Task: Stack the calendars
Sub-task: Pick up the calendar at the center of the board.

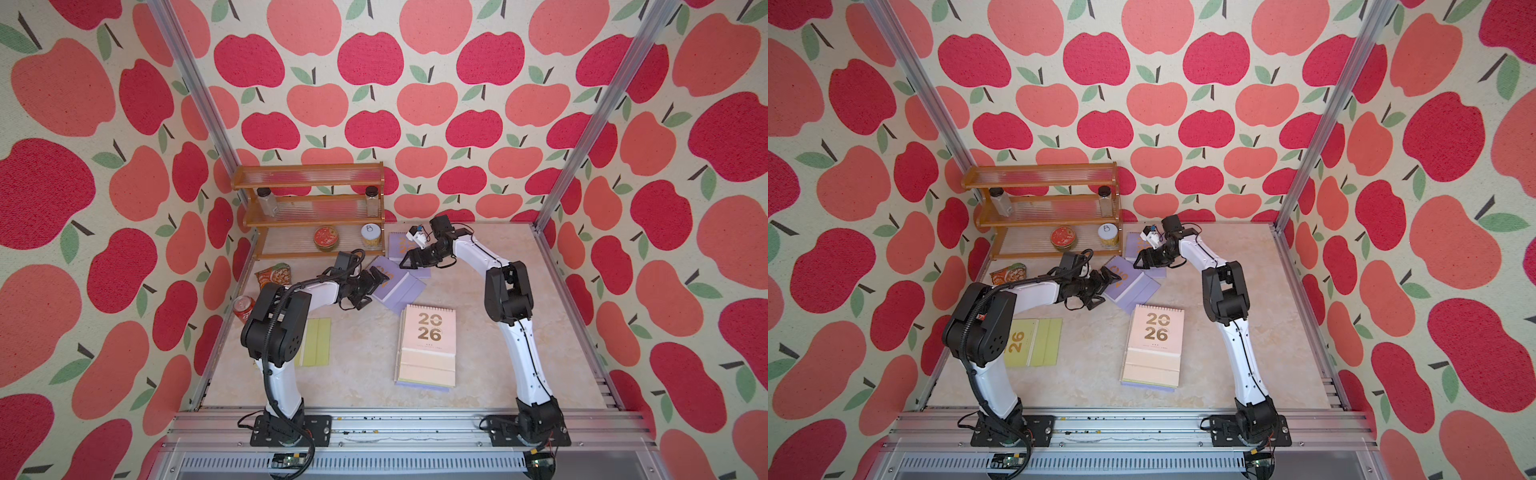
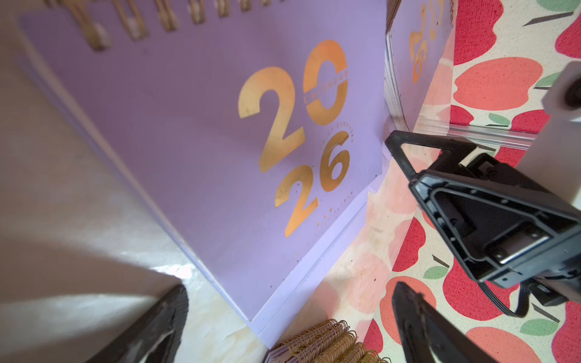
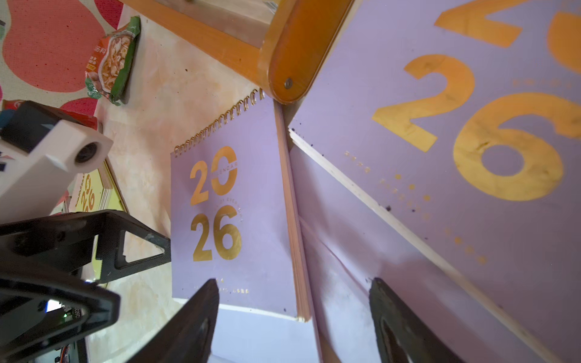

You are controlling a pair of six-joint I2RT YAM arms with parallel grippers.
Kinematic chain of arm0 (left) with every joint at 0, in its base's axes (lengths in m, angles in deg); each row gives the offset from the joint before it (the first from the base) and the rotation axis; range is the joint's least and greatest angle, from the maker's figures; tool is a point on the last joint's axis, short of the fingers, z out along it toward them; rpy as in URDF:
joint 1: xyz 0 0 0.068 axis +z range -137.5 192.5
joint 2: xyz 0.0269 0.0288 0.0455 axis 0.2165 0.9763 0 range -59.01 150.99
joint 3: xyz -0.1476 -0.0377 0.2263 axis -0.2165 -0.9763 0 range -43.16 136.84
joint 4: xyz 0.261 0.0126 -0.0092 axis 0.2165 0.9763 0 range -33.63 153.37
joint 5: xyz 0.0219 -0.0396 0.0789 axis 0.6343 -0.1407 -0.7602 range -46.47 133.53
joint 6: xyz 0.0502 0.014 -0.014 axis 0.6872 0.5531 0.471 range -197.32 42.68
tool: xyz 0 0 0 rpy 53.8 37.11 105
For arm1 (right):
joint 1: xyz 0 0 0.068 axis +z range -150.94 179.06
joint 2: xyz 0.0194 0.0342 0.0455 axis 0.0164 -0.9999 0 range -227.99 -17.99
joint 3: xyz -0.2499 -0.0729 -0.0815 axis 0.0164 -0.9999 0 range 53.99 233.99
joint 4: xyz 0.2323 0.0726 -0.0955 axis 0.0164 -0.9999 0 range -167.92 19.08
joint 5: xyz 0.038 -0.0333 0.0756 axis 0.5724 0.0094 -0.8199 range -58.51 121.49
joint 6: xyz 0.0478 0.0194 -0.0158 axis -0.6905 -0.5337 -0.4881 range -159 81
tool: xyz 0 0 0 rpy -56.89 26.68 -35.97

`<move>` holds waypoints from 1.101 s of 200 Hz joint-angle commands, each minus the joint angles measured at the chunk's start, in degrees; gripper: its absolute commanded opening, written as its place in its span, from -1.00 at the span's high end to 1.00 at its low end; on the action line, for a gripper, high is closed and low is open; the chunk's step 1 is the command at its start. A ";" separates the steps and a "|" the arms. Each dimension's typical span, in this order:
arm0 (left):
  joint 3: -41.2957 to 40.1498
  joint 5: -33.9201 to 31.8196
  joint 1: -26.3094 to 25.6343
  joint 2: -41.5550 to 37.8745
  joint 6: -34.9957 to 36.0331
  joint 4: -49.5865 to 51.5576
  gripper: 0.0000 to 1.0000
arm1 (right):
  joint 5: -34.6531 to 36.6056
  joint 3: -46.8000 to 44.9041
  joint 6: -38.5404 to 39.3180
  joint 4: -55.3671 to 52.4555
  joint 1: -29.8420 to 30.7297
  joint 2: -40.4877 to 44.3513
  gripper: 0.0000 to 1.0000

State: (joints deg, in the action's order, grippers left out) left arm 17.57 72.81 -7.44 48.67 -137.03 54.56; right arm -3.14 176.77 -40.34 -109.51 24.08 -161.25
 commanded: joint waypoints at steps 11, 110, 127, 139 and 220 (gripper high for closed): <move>-2.93 -2.12 -1.02 2.28 -2.21 0.79 -0.99 | -3.44 2.15 3.06 -4.09 1.20 -2.40 -0.54; -3.86 -2.03 -1.15 1.88 -1.95 -0.39 -1.00 | -12.81 2.01 10.98 -12.12 4.95 -4.19 -0.46; -3.96 -2.03 -1.15 1.92 -1.82 -0.39 -1.00 | -15.04 1.57 10.98 -12.17 4.85 -3.67 -0.44; -4.20 -2.18 -1.15 1.95 -1.87 -0.39 -1.00 | -16.74 1.06 10.43 -11.61 4.46 -3.14 -0.43; -10.31 -7.20 -2.51 -4.46 -3.22 -12.91 -0.90 | -24.52 -2.04 7.14 -8.36 2.91 -1.98 -0.37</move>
State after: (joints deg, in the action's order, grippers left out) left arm 9.61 69.36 -8.53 44.87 -139.63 45.30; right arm -19.21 175.46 -32.02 -114.76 24.56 -163.10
